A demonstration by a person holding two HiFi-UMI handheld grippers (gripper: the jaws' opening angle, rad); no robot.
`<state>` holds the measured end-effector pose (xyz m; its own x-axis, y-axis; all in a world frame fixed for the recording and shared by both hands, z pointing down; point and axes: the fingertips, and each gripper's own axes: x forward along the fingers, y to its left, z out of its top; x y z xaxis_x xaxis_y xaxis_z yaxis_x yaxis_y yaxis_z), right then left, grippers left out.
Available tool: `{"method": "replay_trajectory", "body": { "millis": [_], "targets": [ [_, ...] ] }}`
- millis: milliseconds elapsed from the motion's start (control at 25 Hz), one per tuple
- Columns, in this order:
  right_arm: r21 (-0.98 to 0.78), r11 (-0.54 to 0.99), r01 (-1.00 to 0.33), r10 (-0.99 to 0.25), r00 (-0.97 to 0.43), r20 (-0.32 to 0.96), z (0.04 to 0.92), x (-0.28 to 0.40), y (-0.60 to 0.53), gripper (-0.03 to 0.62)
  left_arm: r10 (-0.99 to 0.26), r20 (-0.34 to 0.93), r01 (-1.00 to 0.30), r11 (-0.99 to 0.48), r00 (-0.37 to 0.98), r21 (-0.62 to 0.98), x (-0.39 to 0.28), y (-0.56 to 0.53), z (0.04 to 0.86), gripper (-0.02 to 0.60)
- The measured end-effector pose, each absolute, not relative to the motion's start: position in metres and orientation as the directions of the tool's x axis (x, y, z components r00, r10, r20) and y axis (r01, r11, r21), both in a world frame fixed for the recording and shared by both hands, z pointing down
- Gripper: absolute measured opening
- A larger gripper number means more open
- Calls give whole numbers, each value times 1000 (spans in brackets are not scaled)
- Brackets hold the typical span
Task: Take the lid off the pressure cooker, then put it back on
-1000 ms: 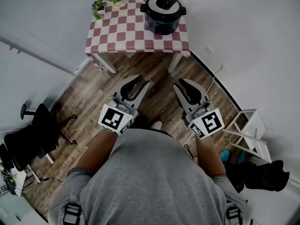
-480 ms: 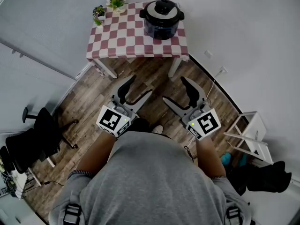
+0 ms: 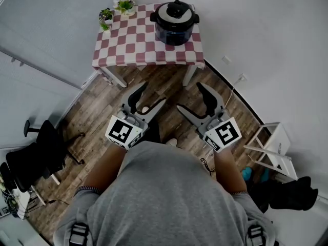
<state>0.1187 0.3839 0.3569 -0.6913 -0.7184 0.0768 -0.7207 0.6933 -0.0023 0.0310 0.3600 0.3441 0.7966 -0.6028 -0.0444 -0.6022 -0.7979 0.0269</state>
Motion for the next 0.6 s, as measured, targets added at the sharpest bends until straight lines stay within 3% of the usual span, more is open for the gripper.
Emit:
{"method": "replay_trajectory", "body": {
  "millis": [600],
  "targets": [
    [3, 645, -764, -757, -638, 140, 362, 110, 251, 388, -542, -45, -540, -841, 839, 46, 22, 215, 347, 307]
  ]
}}
